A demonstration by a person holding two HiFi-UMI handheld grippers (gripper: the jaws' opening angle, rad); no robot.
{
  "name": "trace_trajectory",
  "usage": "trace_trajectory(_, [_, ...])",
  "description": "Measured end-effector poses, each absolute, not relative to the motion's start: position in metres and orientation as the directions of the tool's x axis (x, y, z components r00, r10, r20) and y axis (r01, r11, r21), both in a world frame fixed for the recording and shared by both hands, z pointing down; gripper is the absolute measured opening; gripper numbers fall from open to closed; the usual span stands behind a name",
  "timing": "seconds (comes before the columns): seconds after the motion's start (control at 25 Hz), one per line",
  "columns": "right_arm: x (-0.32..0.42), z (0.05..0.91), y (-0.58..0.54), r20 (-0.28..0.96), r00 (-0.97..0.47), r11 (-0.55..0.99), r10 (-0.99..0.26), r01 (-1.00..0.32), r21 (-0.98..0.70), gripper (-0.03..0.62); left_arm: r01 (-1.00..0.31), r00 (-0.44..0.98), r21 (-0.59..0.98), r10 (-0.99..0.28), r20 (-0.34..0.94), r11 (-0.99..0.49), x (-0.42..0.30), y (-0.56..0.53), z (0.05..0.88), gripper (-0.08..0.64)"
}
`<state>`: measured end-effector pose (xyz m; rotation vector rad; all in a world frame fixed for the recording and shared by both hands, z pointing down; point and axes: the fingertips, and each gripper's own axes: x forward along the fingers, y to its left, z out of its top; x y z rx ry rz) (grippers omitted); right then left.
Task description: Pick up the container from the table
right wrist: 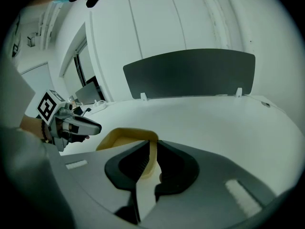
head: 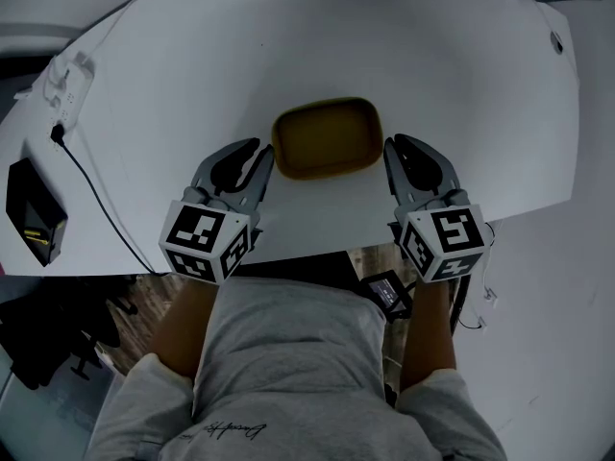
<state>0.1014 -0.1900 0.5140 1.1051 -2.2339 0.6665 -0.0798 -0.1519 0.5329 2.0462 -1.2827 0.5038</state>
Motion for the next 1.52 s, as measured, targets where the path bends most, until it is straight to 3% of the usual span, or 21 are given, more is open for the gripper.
trace_trajectory(0.68, [0.092,0.543,-0.192,0.699,-0.511,0.553,-0.5,-0.81,-0.197,0.107,-0.885,0.466,0.355,-0.583,0.665,-0.303,-0.068,-0.152,0.561,0.135])
trace_trajectory(1.28, [0.091,0.559,-0.195,0.725,-0.49,0.549,-0.484,-0.815,-0.184,0.117,-0.878,0.479,0.388,-0.551,0.683,-0.281,-0.06,-0.156,0.572,0.133])
trace_trajectory(1.52, [0.089,0.566,-0.196,0.738,-0.488,0.561,-0.466,-0.808,-0.18,0.095,-0.882,0.47,0.383,-0.548,0.692,-0.273,-0.056,-0.157,0.574,0.095])
